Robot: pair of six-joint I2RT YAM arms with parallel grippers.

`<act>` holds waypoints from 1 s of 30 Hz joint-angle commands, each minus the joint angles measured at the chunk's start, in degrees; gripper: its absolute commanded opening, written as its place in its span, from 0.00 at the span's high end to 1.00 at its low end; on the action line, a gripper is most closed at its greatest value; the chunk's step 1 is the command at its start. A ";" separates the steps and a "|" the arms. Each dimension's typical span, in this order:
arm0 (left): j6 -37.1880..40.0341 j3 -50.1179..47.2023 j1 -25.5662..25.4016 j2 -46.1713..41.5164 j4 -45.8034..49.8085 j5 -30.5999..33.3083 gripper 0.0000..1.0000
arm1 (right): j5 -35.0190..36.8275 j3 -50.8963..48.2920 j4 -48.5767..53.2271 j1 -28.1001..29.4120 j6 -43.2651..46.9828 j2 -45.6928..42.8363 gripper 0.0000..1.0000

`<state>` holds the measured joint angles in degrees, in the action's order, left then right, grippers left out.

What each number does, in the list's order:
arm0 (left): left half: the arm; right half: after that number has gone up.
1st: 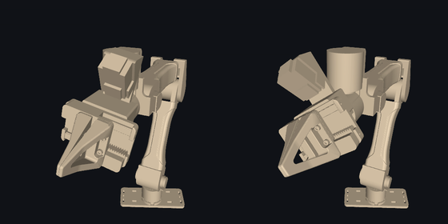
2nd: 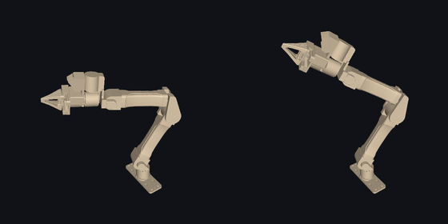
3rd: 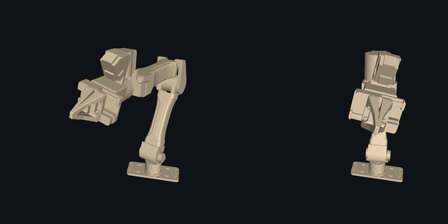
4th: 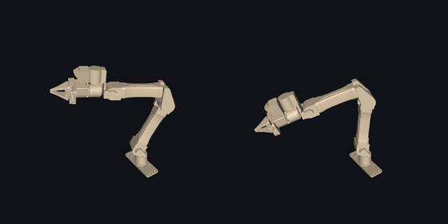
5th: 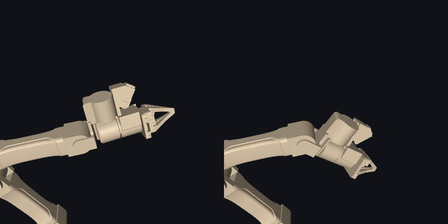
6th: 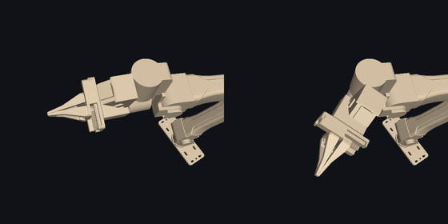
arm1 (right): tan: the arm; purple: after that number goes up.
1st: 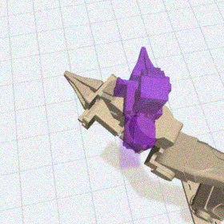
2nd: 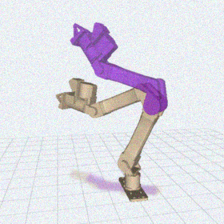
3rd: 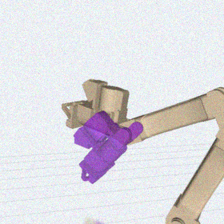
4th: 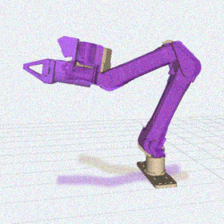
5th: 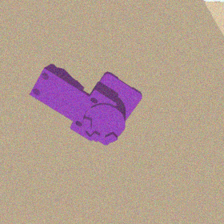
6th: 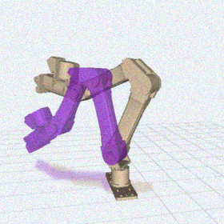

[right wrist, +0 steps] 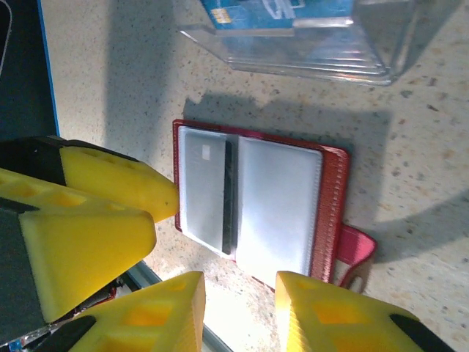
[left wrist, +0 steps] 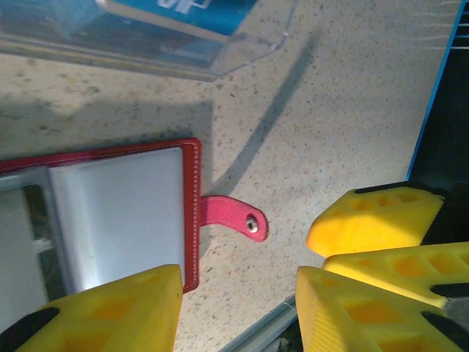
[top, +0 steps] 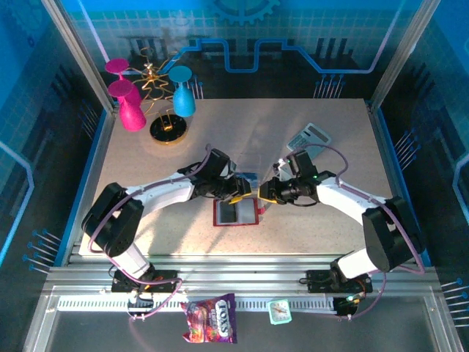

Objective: Take the credit cards out of the card holder

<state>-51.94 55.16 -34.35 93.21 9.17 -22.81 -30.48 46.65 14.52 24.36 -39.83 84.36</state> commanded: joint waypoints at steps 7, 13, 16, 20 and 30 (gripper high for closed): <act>1.75 -6.39 3.54 -4.92 1.56 -0.05 0.54 | -0.46 3.39 -1.70 5.22 -2.38 6.28 0.68; 1.38 -9.90 4.36 -6.62 0.61 0.22 0.54 | -0.74 5.63 -4.04 8.07 -3.96 10.30 0.68; 1.22 -11.42 4.59 -7.11 0.24 0.43 0.54 | -0.81 6.10 -4.75 9.24 -4.50 11.99 0.68; 1.19 -13.24 4.65 -7.60 -0.02 1.08 0.55 | -0.98 6.52 -5.73 10.38 -5.07 13.84 0.68; 0.88 -15.91 5.08 -6.77 -1.77 0.92 0.64 | -1.21 7.11 -7.57 12.11 -6.28 16.83 0.70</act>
<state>-51.96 40.12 -29.71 87.15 8.40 -22.13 -30.61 52.16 8.10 35.53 -45.23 100.18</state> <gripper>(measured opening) 0.359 0.305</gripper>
